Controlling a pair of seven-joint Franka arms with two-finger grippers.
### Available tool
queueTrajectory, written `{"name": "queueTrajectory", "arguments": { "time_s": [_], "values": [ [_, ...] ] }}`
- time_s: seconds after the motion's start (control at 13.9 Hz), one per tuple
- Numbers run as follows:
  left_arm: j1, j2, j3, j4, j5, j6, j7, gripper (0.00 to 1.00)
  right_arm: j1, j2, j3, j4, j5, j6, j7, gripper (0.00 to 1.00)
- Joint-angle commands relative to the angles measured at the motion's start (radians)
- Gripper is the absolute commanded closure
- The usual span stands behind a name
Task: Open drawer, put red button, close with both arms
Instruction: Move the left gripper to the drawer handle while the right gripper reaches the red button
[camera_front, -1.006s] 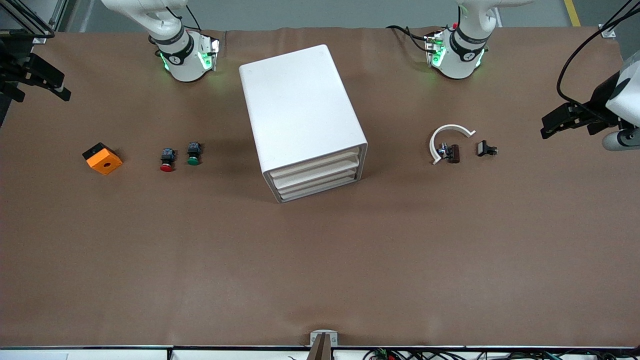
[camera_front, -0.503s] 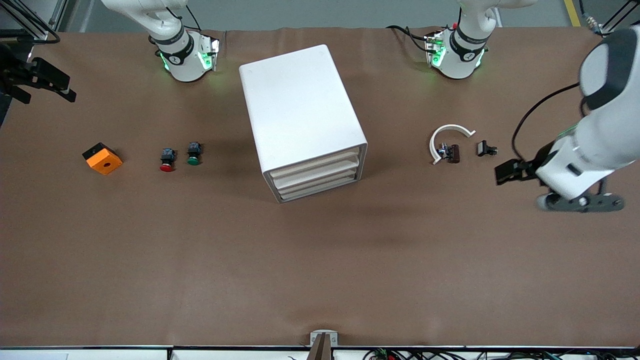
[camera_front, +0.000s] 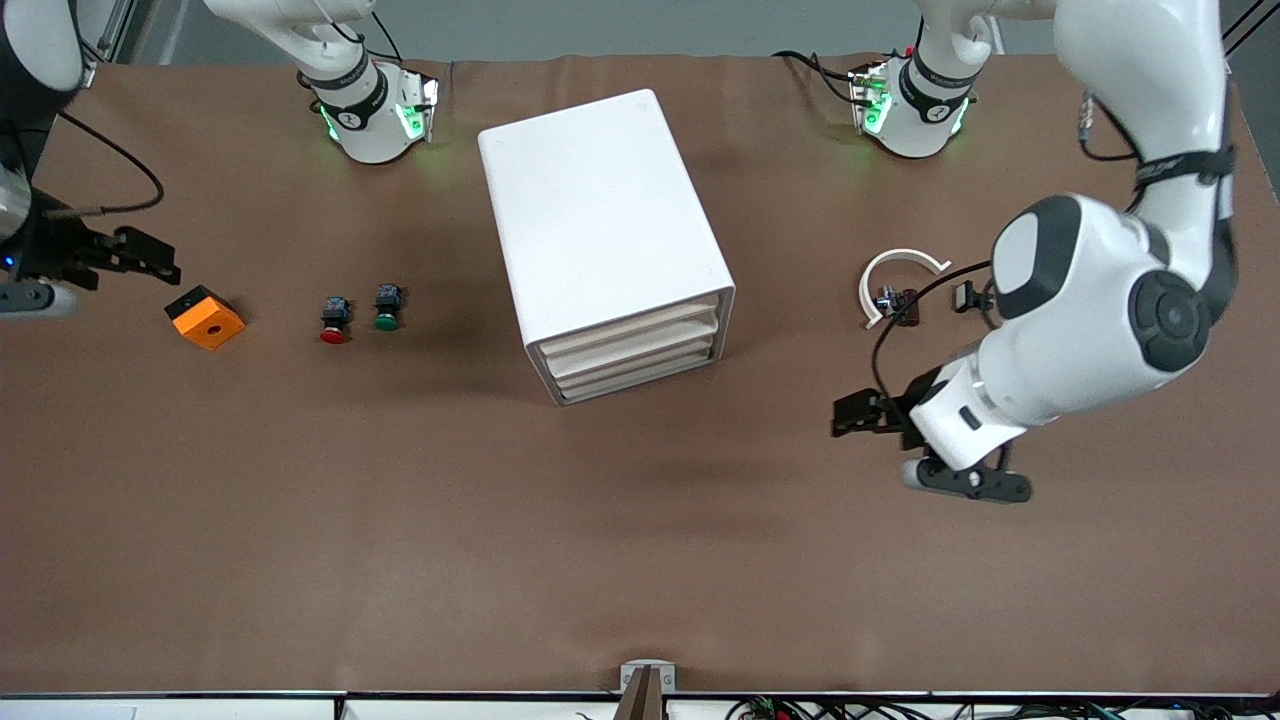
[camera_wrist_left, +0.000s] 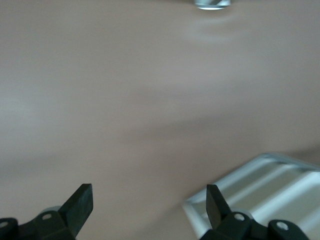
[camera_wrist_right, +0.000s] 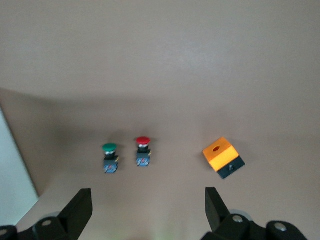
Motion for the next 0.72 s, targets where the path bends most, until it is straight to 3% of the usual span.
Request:
{"name": "queueTrajectory", "arguments": {
  "time_s": [0.0,0.14,0.36,0.65],
  "values": [
    [-0.025,0.081,-0.031,0.037,-0.098,0.065,0.002,0.00,-0.048,-0.025,0.007,-0.172,-0.011,0.171,-0.020,0.00],
    [-0.031,0.115,-0.048,0.034,-0.213,0.086,0.056,0.00,-0.065,0.007,0.007,-0.264,-0.011,0.292,-0.018,0.00],
    [-0.066,0.136,-0.060,0.031,-0.262,0.133,0.234,0.00,-0.072,0.084,0.007,-0.312,-0.005,0.345,-0.017,0.00],
    [-0.090,0.124,-0.059,0.024,-0.186,0.123,0.365,0.00,-0.071,0.193,0.009,-0.347,0.000,0.467,-0.015,0.00]
  ]
}}
